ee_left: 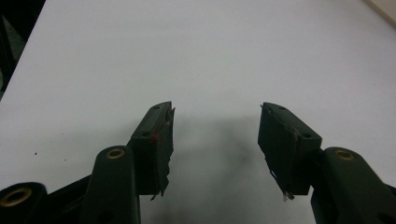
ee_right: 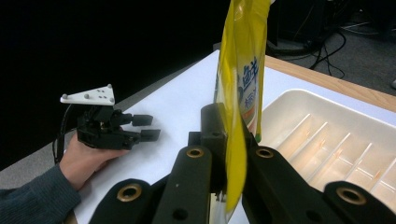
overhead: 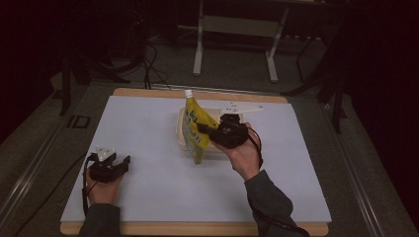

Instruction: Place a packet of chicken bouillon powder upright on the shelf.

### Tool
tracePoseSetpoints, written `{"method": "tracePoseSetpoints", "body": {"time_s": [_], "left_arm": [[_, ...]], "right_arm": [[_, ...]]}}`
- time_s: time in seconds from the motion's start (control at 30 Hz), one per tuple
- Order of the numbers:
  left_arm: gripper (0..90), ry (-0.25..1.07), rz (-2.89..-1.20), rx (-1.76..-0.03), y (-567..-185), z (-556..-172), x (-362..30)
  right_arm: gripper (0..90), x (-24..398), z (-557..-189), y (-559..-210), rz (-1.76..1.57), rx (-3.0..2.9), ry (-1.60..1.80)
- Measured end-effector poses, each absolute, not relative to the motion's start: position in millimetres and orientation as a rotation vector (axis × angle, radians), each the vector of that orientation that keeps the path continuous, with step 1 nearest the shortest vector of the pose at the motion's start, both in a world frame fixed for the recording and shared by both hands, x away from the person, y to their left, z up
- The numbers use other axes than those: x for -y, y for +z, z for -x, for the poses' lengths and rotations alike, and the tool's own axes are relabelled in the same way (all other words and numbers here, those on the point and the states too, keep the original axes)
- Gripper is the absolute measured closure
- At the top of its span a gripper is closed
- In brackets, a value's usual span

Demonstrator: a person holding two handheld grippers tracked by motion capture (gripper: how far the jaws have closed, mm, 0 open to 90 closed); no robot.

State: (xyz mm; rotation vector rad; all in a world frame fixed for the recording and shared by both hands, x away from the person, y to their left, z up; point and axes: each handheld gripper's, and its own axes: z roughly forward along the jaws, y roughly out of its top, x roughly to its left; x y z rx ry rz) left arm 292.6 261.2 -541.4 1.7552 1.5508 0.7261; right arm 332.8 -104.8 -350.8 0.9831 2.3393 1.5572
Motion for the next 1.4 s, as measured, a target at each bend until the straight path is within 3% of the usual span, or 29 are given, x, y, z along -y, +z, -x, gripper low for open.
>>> {"method": "tracePoseSetpoints", "body": {"time_s": [1.4], "left_arm": [[44.7,0.727,-1.754,-1.55,-541.4,-292.5,-261.2]], "right_arm": [[90.0,92.6,-355.3,-358.7,-1.117,-2.17,1.595]]}}
